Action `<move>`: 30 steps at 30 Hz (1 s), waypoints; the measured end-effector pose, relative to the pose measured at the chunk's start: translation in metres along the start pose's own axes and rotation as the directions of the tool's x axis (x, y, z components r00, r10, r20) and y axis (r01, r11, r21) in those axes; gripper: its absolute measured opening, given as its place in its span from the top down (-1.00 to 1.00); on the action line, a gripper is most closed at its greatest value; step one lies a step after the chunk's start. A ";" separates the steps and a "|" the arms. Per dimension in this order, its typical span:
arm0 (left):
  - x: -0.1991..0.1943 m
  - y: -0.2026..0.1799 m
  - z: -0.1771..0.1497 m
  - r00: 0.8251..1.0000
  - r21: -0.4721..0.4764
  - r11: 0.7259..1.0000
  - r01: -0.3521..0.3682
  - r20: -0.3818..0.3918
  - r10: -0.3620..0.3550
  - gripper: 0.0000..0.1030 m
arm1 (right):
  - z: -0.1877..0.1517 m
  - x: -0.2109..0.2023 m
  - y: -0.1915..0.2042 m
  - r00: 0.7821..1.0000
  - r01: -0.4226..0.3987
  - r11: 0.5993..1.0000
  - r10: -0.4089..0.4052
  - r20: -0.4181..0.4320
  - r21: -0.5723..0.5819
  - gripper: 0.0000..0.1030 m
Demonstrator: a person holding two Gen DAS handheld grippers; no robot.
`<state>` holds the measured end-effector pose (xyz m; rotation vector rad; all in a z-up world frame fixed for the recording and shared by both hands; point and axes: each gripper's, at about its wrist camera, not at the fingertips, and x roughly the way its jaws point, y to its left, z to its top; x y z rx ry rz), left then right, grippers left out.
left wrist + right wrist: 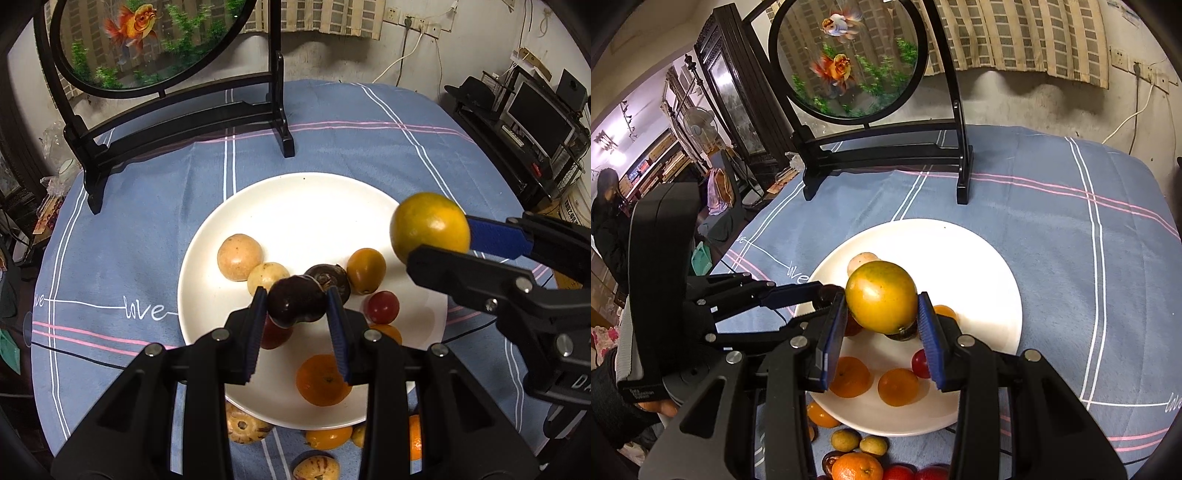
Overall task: Organize fruits
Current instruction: 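Lower both fruits onto the plate and open both grippers, then withdraw both open grippers from the plate toward the fruit cluster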
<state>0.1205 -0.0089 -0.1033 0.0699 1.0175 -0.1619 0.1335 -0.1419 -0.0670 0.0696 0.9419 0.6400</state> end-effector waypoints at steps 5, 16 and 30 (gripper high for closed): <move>0.008 -0.001 0.000 1.000 0.008 1.000 -0.005 -0.008 0.005 0.36 | 0.005 0.009 -0.002 1.000 -0.001 1.000 0.001 -0.010 -0.002 0.24; 0.023 -0.002 0.001 0.999 0.021 1.000 -0.013 -0.029 0.014 0.34 | 0.013 0.031 -0.012 0.998 0.000 1.000 0.000 -0.055 -0.001 0.21; 0.020 -0.001 0.000 1.000 0.031 0.999 -0.030 -0.006 0.030 -0.12 | 0.015 0.019 -0.022 0.999 0.032 0.999 -0.031 -0.025 0.021 -0.27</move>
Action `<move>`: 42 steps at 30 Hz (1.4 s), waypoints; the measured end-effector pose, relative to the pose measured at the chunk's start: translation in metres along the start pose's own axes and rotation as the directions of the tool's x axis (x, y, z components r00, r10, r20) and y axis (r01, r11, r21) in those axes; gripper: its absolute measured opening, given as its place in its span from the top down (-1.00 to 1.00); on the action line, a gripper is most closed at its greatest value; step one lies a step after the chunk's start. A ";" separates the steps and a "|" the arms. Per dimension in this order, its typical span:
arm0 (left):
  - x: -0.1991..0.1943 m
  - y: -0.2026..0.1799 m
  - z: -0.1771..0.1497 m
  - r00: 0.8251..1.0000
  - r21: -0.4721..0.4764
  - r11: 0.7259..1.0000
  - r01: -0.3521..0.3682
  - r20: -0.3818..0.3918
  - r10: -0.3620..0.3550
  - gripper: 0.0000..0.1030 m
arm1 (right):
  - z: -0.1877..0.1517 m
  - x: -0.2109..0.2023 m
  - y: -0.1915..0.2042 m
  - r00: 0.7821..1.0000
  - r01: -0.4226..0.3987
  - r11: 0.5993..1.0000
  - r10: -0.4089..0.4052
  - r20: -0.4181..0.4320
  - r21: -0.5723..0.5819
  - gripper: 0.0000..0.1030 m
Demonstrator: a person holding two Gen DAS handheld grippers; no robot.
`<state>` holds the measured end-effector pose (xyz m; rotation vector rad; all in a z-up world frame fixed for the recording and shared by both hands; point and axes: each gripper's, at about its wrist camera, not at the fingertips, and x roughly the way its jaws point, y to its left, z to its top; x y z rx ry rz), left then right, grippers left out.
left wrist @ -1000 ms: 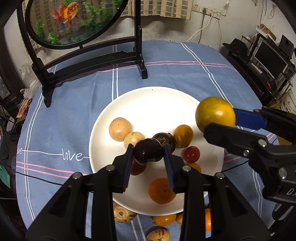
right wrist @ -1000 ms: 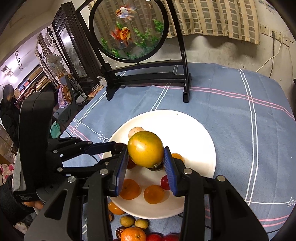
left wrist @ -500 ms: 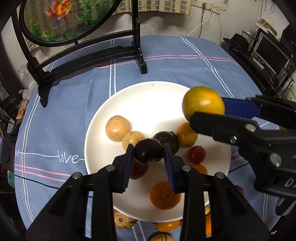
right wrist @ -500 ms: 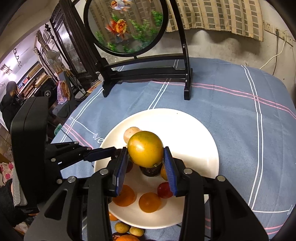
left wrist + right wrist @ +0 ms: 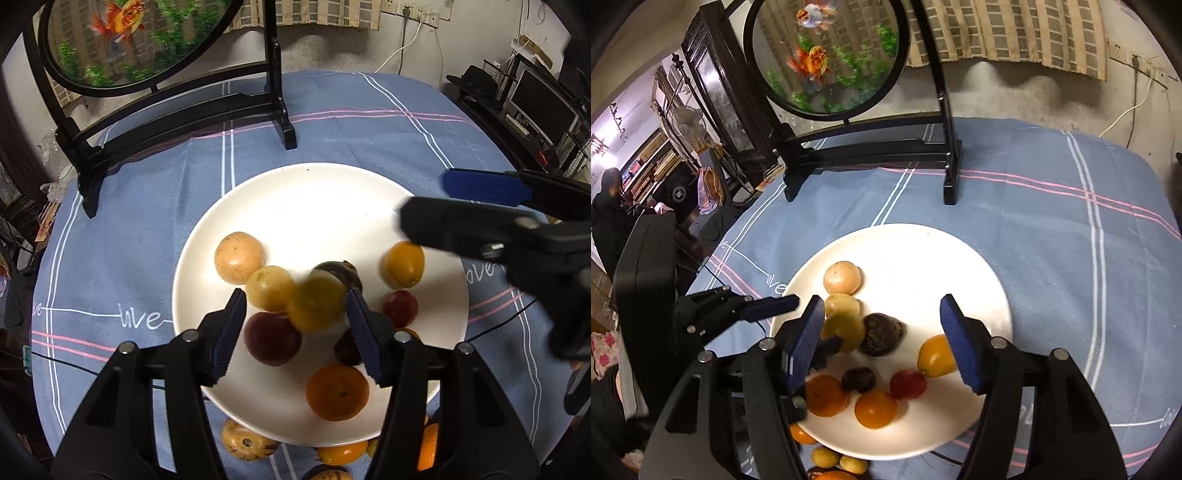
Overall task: Organize fruits
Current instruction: 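Withdraw both open grippers from the plate toward the fruit cluster, then grasp a speckled tan fruit with the left gripper while the right grasps a dark red plum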
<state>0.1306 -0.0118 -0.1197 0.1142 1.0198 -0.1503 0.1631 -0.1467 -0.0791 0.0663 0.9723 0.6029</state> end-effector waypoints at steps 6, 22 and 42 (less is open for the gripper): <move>-0.025 0.021 -0.011 0.999 -0.040 0.999 -0.016 0.033 0.017 -0.22 | -0.024 -0.046 -0.003 0.999 0.011 1.000 -0.012 0.040 0.016 -0.27; -0.071 0.074 -0.129 0.998 -0.178 0.984 -0.016 -0.064 0.005 -0.34 | -0.211 -0.022 0.078 0.972 -0.035 0.999 0.026 -0.232 -0.034 -0.27; -0.027 -0.006 -0.153 0.982 0.015 0.996 0.087 -0.172 -0.083 -0.37 | -0.209 -0.032 0.060 0.974 0.014 1.000 -0.008 -0.224 0.023 0.37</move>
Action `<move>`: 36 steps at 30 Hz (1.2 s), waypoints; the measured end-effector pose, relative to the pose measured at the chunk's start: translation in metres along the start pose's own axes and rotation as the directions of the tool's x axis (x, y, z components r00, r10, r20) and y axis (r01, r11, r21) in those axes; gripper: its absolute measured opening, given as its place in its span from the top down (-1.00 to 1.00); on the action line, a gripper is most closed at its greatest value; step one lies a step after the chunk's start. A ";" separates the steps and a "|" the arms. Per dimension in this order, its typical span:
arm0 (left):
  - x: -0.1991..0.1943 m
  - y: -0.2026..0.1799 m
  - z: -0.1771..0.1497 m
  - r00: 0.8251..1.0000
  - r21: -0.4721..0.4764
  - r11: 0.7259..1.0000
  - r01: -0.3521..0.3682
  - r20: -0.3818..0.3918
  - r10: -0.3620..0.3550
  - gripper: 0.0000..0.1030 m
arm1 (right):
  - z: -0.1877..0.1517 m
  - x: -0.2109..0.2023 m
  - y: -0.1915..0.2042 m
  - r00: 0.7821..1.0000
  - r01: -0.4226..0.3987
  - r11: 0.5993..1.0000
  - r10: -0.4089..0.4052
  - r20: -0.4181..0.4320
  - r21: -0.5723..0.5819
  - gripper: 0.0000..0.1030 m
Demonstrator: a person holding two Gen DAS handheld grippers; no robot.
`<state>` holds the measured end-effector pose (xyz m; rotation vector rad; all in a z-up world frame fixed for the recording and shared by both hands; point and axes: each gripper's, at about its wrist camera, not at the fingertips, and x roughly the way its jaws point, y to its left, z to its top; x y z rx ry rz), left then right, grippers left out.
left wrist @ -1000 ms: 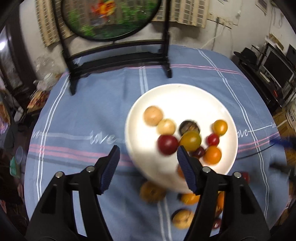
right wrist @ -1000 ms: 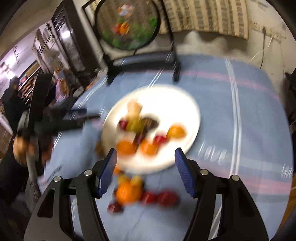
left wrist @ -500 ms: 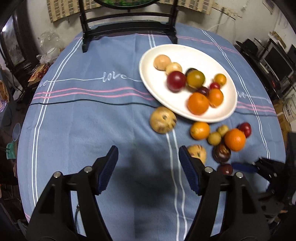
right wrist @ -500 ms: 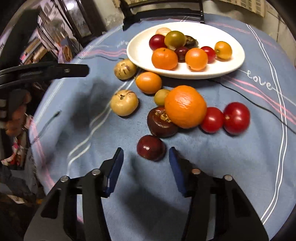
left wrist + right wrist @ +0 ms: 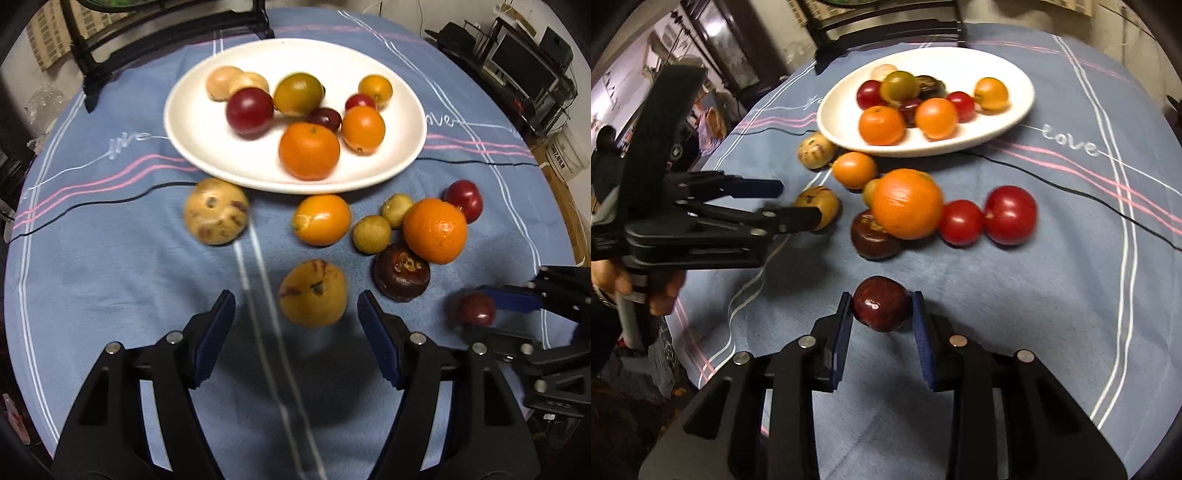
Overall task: Organize fruits
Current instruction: 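Grasp a speckled tan fruit with the left gripper while the right grasps a dark red plum, then carry the speckled tan fruit and the dark red plum over the white plate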
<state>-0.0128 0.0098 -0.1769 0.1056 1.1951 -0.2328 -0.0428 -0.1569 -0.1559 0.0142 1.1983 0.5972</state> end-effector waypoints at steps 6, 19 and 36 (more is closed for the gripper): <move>0.019 -0.003 0.003 0.999 0.012 1.000 0.016 -0.039 -0.015 0.18 | -0.007 -0.005 -0.005 1.000 0.008 1.000 -0.008 0.001 0.027 0.37; -0.029 0.015 -0.006 0.997 -0.042 0.998 0.048 0.063 -0.045 0.22 | -0.009 -0.021 -0.009 1.000 0.008 1.000 -0.009 0.020 0.028 0.37; -0.110 0.012 0.070 0.965 -0.028 1.000 -0.002 0.264 0.009 0.22 | 0.083 -0.114 -0.003 0.956 0.002 0.999 0.012 0.294 -0.045 0.37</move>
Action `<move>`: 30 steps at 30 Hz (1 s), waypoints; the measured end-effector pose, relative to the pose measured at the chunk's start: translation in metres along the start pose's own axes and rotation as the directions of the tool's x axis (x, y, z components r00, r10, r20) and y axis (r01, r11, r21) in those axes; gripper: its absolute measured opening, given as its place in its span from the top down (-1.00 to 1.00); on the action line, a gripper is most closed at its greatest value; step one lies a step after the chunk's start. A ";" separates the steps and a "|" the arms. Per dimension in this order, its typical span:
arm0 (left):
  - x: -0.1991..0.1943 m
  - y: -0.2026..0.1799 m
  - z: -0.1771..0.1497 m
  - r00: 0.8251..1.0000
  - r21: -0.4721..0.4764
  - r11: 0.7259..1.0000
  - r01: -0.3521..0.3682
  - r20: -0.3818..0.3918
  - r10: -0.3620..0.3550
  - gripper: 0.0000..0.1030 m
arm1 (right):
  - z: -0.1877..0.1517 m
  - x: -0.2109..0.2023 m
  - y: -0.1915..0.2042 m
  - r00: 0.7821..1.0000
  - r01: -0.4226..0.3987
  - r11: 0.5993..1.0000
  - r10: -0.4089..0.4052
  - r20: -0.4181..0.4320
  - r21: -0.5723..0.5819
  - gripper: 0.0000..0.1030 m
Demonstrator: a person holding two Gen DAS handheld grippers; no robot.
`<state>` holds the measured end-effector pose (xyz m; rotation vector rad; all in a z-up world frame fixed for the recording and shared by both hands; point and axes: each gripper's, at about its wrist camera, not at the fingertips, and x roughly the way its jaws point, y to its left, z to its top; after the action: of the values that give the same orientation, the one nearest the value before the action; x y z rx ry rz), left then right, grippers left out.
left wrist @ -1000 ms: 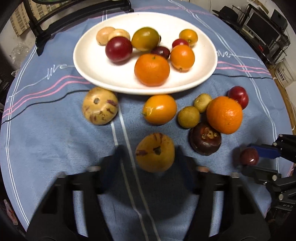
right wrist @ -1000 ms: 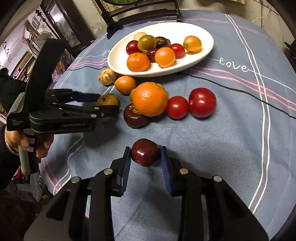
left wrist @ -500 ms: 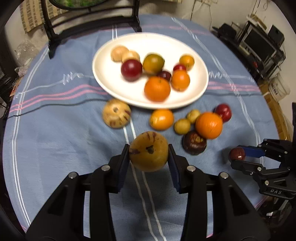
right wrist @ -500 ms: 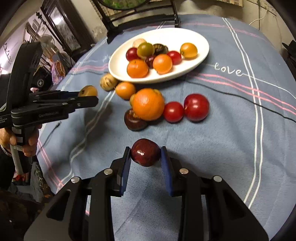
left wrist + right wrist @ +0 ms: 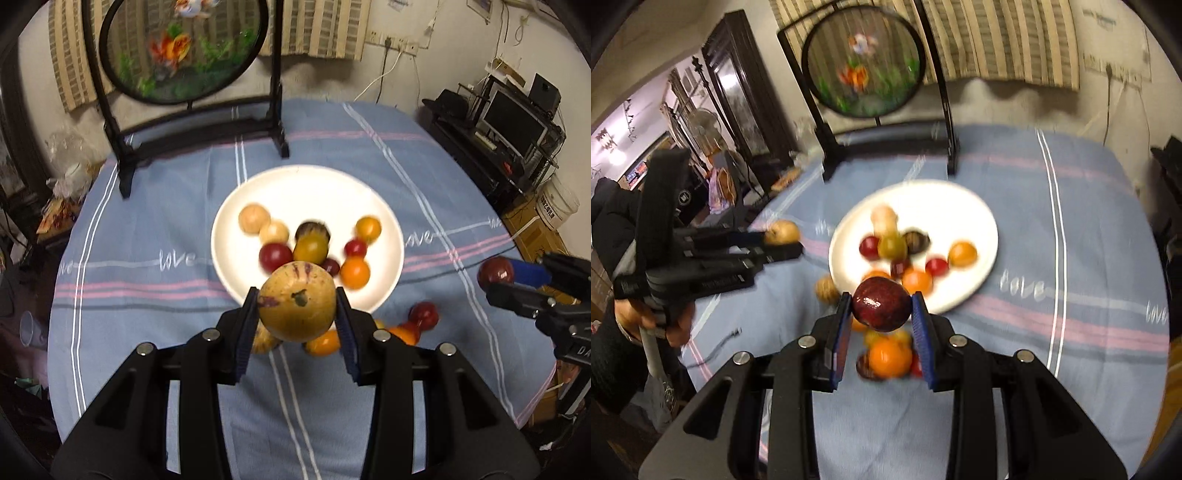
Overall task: Organize fruits
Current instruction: 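Carry the speckled tan fruit and the dark red plum over the white plate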
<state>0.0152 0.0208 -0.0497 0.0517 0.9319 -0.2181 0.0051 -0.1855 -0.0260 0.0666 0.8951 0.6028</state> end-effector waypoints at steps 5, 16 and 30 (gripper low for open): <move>-0.003 -0.010 0.021 0.999 0.012 1.000 0.002 0.035 -0.002 0.22 | 0.031 -0.006 0.009 0.997 -0.020 0.999 0.022 0.068 -0.030 0.37; 0.003 -0.005 0.037 0.998 -0.004 1.000 0.016 0.054 -0.015 0.22 | 0.055 0.010 0.011 0.995 -0.060 0.998 0.062 0.082 -0.027 0.37; 0.027 0.007 0.047 1.000 -0.050 0.999 -0.008 0.018 0.008 0.21 | 0.066 0.038 0.004 0.996 -0.075 0.997 0.076 0.049 -0.013 0.37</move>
<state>0.0694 0.0164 -0.0438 0.0071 0.9188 -0.1875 0.0702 -0.1501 -0.0100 0.1054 0.8437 0.6737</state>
